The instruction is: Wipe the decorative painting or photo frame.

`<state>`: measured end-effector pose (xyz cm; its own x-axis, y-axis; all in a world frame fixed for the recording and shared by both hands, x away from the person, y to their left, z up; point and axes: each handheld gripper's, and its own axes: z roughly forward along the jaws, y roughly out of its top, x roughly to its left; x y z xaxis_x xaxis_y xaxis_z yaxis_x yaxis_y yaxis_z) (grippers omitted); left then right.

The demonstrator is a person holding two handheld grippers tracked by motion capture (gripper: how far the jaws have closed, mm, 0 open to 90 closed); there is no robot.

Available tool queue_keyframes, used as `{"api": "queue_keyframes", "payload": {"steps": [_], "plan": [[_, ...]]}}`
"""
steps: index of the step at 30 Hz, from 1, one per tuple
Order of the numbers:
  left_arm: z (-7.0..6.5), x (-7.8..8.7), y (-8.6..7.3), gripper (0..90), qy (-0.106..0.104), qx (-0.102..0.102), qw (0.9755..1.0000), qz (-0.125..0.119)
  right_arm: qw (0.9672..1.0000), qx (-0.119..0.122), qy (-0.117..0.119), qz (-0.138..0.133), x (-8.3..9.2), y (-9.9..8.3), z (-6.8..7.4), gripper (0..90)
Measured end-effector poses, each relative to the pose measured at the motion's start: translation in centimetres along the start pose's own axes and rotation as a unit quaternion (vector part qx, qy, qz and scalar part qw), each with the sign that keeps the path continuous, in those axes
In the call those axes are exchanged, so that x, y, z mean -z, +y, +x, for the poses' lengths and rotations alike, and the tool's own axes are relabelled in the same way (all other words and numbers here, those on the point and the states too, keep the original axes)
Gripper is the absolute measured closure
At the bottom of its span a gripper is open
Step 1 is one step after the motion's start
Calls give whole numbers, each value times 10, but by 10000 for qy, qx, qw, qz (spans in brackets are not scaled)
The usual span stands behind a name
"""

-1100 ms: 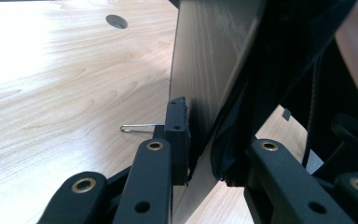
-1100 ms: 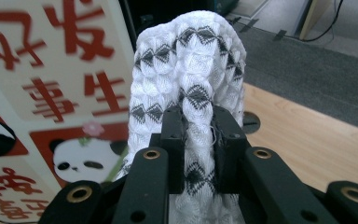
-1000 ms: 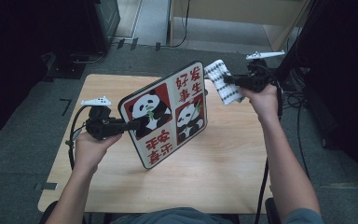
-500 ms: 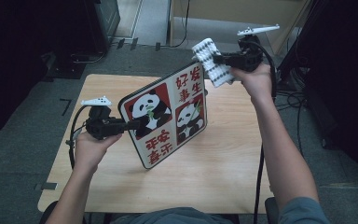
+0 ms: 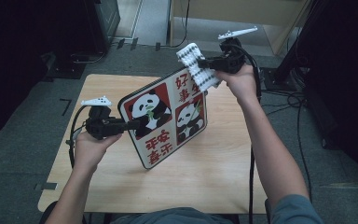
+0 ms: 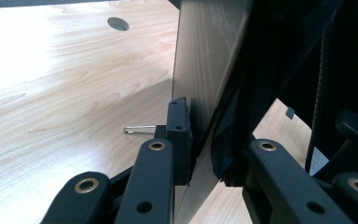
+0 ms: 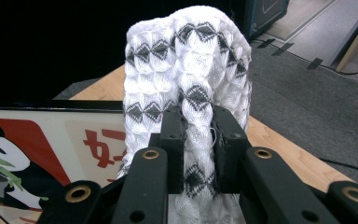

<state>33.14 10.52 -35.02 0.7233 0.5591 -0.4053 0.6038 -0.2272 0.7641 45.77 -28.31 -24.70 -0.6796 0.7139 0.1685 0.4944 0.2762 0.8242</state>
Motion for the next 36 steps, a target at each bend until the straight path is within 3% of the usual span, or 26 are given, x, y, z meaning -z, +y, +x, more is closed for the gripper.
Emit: {"api": "queue_keyframes", "payload": {"steps": [36], "plan": [[1,1,0,784,-51,-54,10000,3,9997,-131,191,25,-3,-40,-3,790]]}}
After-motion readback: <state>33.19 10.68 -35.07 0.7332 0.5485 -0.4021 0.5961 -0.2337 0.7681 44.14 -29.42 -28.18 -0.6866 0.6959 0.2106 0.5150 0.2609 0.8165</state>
